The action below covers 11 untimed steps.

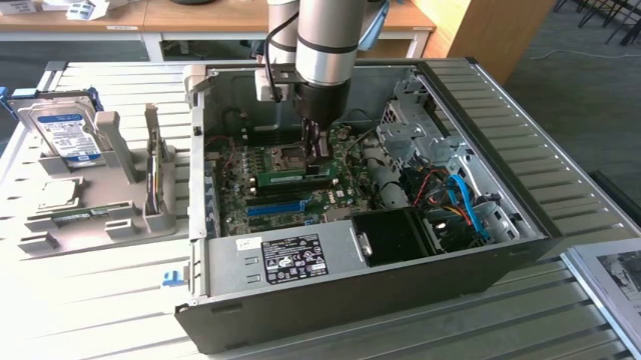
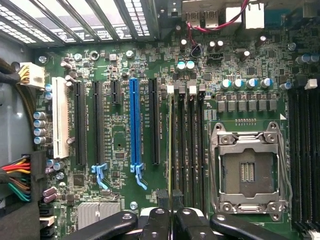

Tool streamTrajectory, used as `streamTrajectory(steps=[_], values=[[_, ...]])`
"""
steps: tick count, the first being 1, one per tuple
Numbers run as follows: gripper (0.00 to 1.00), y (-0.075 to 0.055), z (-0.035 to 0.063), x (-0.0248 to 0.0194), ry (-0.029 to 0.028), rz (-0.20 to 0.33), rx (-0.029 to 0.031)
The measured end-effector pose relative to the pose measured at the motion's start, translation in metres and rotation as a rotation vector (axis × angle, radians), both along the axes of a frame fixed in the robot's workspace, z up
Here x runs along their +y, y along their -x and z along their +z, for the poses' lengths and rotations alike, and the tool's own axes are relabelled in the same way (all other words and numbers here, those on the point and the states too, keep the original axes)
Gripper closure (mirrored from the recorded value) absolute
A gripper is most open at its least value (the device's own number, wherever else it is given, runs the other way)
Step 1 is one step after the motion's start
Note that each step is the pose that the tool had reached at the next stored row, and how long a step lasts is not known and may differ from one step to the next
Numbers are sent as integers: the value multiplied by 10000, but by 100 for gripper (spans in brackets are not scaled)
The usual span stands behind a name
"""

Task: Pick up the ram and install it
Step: 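Insert the ram into the slot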

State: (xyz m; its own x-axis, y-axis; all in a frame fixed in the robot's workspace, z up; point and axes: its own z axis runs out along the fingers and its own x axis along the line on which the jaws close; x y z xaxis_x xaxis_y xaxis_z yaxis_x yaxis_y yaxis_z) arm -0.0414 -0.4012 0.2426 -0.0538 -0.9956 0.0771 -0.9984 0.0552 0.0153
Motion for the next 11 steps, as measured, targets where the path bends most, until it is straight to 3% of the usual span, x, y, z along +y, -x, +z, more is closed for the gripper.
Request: streamTrajectory(steps=[4,11], values=[[88,0,-5,0,-6,-1,1],[88,0,-5,0,-133,-1,0]])
